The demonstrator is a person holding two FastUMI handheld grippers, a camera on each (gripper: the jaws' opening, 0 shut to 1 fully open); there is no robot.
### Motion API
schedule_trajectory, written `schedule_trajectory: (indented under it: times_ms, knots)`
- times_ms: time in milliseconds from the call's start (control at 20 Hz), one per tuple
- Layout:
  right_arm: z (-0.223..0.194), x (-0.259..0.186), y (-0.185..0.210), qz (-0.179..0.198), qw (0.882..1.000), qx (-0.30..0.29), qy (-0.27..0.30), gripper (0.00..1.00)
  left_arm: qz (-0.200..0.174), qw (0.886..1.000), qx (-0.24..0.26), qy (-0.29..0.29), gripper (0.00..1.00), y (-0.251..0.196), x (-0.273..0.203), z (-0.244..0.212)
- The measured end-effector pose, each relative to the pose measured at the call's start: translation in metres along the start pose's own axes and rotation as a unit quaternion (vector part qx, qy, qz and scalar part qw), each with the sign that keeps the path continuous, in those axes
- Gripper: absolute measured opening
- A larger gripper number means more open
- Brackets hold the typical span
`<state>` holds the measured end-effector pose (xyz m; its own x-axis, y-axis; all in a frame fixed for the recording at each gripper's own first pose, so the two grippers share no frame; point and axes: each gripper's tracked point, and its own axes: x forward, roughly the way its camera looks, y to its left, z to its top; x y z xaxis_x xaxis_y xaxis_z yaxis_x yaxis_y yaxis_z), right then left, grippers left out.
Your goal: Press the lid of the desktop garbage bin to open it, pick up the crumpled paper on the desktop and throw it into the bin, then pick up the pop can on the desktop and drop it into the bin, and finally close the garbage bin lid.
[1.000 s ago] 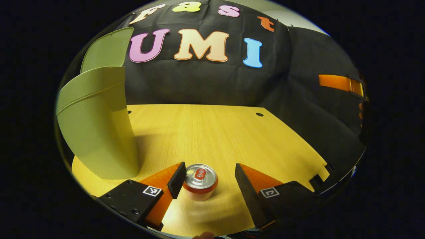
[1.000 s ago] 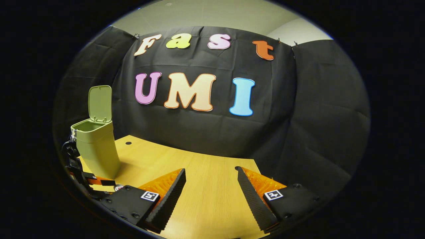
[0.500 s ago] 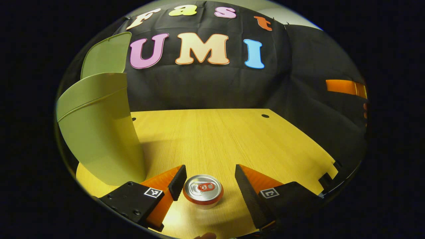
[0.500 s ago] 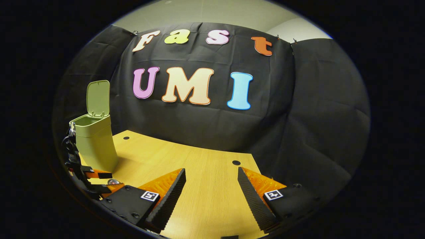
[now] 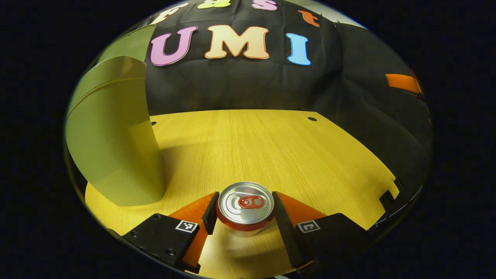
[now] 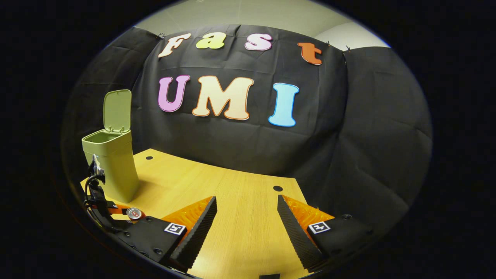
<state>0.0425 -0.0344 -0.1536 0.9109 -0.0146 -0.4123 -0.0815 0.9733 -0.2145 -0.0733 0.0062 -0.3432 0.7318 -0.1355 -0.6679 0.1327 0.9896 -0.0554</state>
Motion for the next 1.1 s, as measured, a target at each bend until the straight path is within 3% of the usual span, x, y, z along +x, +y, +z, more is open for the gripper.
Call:
schedule_trajectory:
  times_ms: [250, 650, 800, 1100]
  knots:
    - [-0.006, -0.003, 0.008, 0.005, 1.000, 0.017, -0.005, 0.99, 0.000, 0.997, 0.006, -0.079, 0.78, 0.015, -0.019, 0.086]
    - [-0.014, 0.000, 0.021, 0.019, 0.999, 0.038, -0.007, 0.99, 0.012, 0.984, 0.044, -0.172, 0.77, 0.026, -0.046, 0.183]
    - [-0.021, -0.001, 0.026, 0.025, 0.999, 0.043, -0.004, 0.99, 0.049, 0.972, 0.066, -0.220, 0.77, 0.050, -0.057, 0.226]
    - [-0.021, 0.006, 0.021, 0.024, 0.998, 0.054, -0.003, 0.99, 0.100, 0.959, 0.060, -0.260, 0.77, 0.095, -0.073, 0.269]
